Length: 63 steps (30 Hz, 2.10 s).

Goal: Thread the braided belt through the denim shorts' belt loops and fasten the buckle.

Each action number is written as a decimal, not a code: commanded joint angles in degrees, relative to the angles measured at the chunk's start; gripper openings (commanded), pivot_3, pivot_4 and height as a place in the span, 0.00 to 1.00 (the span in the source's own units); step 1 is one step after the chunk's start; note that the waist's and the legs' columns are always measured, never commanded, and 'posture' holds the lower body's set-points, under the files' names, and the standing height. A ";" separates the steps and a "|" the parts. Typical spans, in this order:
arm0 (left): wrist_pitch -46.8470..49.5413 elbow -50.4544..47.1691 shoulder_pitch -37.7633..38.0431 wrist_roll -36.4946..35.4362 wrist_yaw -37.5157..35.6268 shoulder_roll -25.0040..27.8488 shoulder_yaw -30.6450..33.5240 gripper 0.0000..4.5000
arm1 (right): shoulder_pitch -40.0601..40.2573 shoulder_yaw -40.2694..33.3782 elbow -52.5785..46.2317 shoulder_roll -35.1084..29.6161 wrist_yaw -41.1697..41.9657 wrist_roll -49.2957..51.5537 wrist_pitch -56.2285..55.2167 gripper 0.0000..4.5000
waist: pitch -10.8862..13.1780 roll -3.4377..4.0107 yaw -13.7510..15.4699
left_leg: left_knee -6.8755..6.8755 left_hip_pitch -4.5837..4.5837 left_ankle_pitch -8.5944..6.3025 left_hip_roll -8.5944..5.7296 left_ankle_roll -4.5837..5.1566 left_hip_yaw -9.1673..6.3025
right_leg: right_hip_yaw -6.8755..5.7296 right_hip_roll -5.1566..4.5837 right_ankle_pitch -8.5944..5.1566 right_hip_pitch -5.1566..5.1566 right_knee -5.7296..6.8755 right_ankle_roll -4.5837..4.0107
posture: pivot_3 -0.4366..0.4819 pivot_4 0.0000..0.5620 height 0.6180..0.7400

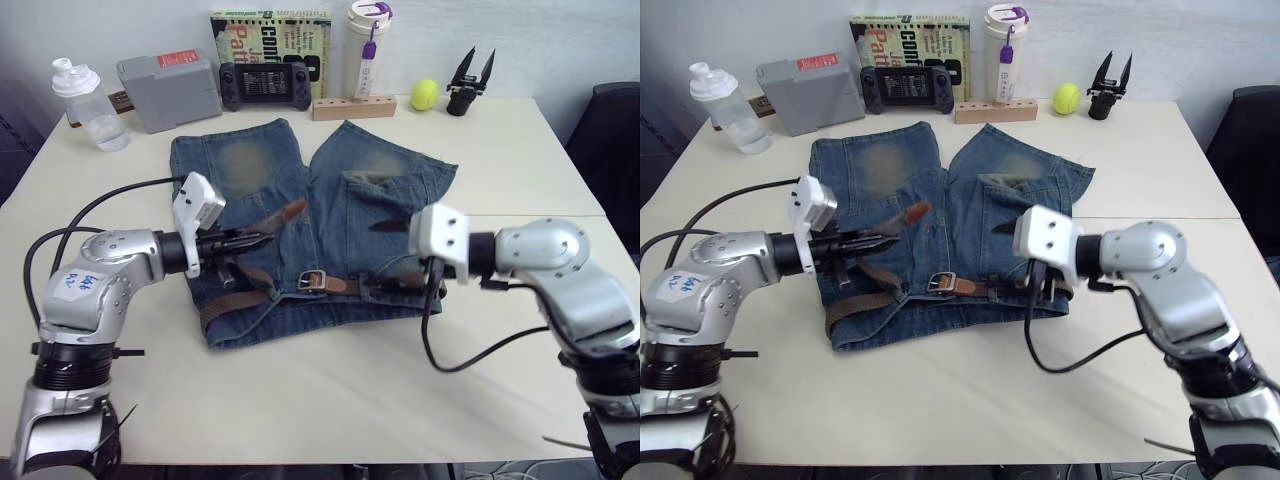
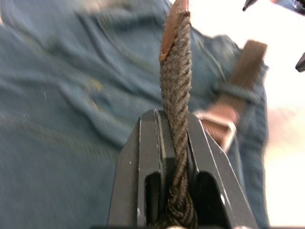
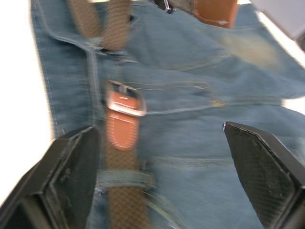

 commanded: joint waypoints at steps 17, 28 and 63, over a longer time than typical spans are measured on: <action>0.74 -1.23 0.88 -0.48 0.27 2.51 0.56 0.00 | 3.54 10.60 5.80 12.39 -14.34 -19.88 -8.02 0.76 | -0.02 -0.04 0.19 | 0.02 -0.04 0.00 -0.03 -0.02 0.00 | 0.02 -0.01 -0.01 -0.06 0.07 -0.01 | 0.48 0.27 0.65; 2.81 -0.66 0.51 -1.93 1.01 1.82 1.57 0.00 | 6.04 5.96 4.69 17.84 -21.78 -19.74 -4.80 0.00 | -0.03 -0.04 0.18 | 0.02 -0.02 0.00 -0.03 -0.03 0.01 | 0.04 0.00 -0.01 -0.06 0.09 -0.01 | 0.48 0.27 0.65; 5.34 -1.11 -3.21 3.43 10.36 -9.49 -7.11 0.00 | 8.24 0.67 -2.56 32.00 -33.60 -11.44 13.15 0.00 | -0.05 -0.08 0.18 | 0.00 -0.02 0.00 -0.08 -0.04 0.07 | 0.18 0.03 -0.01 -0.15 0.35 -0.01 | 0.48 0.27 0.65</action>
